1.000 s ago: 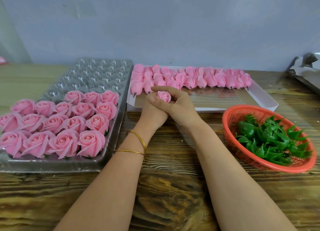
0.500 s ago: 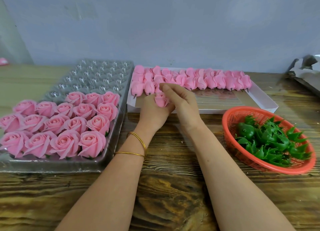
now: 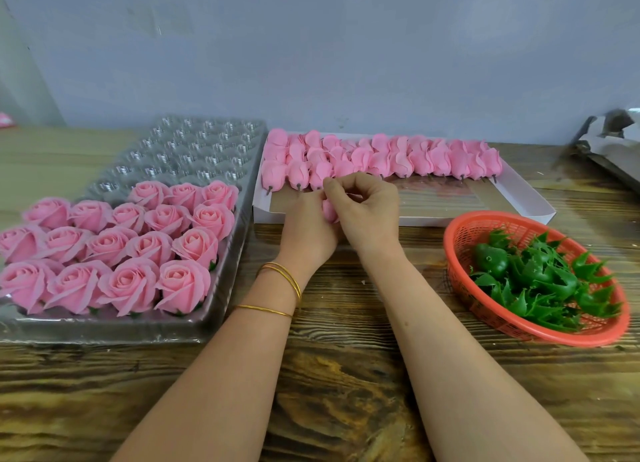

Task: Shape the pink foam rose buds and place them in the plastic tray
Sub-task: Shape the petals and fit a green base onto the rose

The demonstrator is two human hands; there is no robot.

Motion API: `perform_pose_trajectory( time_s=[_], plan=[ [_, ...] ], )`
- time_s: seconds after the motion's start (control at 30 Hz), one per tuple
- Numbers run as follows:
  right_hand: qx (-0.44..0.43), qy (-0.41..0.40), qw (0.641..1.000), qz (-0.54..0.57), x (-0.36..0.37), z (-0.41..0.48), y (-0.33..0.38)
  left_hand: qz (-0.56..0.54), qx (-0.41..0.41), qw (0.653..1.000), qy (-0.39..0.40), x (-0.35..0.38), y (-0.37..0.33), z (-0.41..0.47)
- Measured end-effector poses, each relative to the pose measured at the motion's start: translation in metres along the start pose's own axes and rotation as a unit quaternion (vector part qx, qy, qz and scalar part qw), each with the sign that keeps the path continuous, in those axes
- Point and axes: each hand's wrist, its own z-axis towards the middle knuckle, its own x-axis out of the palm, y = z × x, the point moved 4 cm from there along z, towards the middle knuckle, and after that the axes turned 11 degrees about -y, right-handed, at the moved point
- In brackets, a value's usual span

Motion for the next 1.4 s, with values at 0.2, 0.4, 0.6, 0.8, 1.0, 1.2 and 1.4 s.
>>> perform_pose_trajectory(
  time_s=[0.2, 0.4, 0.6, 0.8, 1.0, 1.2, 1.4],
  plan=[
    [0.013, 0.000, 1.000, -0.012, 0.004, -0.004, -0.002, -0.029, -0.015, 0.999, 0.009, -0.005, -0.009, -0.004],
    [-0.017, 0.016, 1.000, -0.021, 0.008, -0.012, 0.001, -0.033, -0.048, 0.998, -0.009, -0.008, -0.010, -0.003],
    [0.001, 0.052, 0.998, -0.034, 0.012, -0.016, 0.002, -0.039, -0.044, 0.997, -0.047, -0.008, -0.004, -0.001],
    [0.036, 0.107, 0.993, -0.019, 0.011, -0.016, 0.003, -0.013, -0.035, 0.999, -0.028, -0.006, -0.006, 0.004],
    [0.067, 0.169, 0.983, 0.025, 0.011, -0.016, 0.007, -0.048, -0.066, 0.996, -0.035, -0.006, -0.003, 0.006],
    [0.029, 0.217, 0.974, -0.059, 0.011, -0.018, 0.008, -0.138, -0.108, 0.983, -0.048, -0.006, 0.001, 0.005],
    [-0.035, 0.239, 0.959, -0.149, 0.010, -0.017, 0.006, -0.156, -0.091, 0.981, -0.065, -0.009, -0.004, 0.003]
  ],
)
